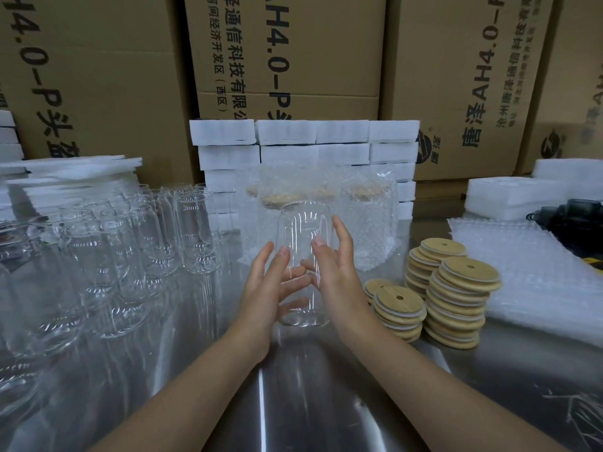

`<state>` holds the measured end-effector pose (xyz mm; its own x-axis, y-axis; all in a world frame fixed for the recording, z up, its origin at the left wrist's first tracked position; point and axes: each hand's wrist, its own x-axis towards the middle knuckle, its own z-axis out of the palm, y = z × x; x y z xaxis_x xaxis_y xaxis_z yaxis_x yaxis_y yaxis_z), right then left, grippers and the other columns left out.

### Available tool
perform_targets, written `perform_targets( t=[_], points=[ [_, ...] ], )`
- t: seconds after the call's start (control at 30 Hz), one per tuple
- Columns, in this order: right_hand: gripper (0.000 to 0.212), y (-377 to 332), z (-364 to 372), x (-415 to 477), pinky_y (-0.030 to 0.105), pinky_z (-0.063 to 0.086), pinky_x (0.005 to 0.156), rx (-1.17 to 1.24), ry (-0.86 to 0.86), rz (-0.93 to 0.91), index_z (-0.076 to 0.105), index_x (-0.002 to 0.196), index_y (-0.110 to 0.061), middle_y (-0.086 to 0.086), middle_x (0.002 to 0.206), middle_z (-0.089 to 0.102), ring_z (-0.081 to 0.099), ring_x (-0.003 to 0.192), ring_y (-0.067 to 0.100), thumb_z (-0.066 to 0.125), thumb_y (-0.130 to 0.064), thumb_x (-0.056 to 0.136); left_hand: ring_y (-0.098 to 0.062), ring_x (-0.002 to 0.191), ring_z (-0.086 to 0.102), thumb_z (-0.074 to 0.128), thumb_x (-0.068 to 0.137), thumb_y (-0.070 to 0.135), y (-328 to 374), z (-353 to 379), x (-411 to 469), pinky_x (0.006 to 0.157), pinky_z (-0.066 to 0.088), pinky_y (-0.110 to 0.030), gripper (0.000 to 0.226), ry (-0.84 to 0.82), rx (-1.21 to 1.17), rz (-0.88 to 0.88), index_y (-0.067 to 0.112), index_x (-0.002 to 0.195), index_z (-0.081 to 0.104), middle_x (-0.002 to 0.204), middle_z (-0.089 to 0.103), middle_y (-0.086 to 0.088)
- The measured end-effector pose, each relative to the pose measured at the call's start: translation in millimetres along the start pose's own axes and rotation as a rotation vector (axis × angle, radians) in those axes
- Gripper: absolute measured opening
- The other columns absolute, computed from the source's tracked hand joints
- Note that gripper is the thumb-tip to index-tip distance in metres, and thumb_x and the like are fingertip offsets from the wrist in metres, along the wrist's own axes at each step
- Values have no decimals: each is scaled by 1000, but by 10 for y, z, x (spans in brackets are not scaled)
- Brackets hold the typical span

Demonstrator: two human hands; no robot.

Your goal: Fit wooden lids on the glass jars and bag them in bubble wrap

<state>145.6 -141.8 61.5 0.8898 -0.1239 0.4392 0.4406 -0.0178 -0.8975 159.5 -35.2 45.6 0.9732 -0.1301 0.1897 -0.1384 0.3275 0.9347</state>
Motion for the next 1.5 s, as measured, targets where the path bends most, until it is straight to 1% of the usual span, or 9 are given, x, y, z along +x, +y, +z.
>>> perform_targets(
  t=[0.2,0.33,0.43,0.7,0.87,1.07,1.2,1.37,1.5],
  points=[
    [39,33,7,-19,23,41,92,-7,28,-9,19,113,-74,-11,128,47,54,119,12,44,-50,95,-8,113,62,64,68,73,8,14,5,90,50,-40,62,-108,57,-94,46,122,50,123,62,9],
    [45,47,-20,-51,5,36,76,-36,10,-37,15,130,-65,-4,142,42,46,118,1,41,-49,96,9,100,56,75,57,73,13,30,-34,96,48,-34,85,-114,170,-17,50,131,40,111,53,23],
    [46,49,-17,-66,5,36,76,-35,1,-26,12,132,-61,1,148,39,47,125,7,39,-48,97,1,89,56,72,62,66,23,26,-44,101,48,-42,80,-88,197,-12,49,132,39,106,54,13],
    [45,-15,-5,-50,6,45,68,-37,52,-37,18,125,-66,-19,119,49,59,105,4,43,-59,88,-25,109,65,70,53,63,25,-6,-44,94,53,-47,97,-30,189,35,36,143,41,119,63,-11],
    [32,-15,-22,21,39,48,98,58,82,25,27,116,-65,-4,122,55,64,99,12,45,-55,91,-20,86,70,67,60,55,53,6,-30,74,58,-31,75,-4,73,4,20,126,55,102,71,-11],
    [34,13,-40,59,13,50,62,97,83,74,28,124,-54,-3,113,59,68,81,0,45,-45,96,-22,86,70,54,67,53,76,20,-1,84,52,-39,66,-102,-24,-126,17,122,55,96,75,-12],
    [44,12,-28,17,14,46,73,16,83,25,26,132,-55,-7,118,55,64,90,-1,45,-51,93,-17,115,61,62,61,67,34,70,-70,89,51,-36,63,-124,105,-118,31,113,57,117,67,2],
    [61,-15,-5,-36,10,41,75,-38,50,-27,21,128,-59,-14,119,53,54,93,-14,40,-70,71,-7,113,59,66,46,73,-9,65,-87,95,50,-30,95,-19,243,27,29,130,54,130,55,1],
    [56,31,-13,-18,9,35,76,-31,54,-21,21,133,-57,-31,102,41,47,84,-30,41,-65,82,-9,99,64,60,46,76,10,80,-93,98,50,-38,101,83,374,126,26,133,51,100,65,12]
  ],
)
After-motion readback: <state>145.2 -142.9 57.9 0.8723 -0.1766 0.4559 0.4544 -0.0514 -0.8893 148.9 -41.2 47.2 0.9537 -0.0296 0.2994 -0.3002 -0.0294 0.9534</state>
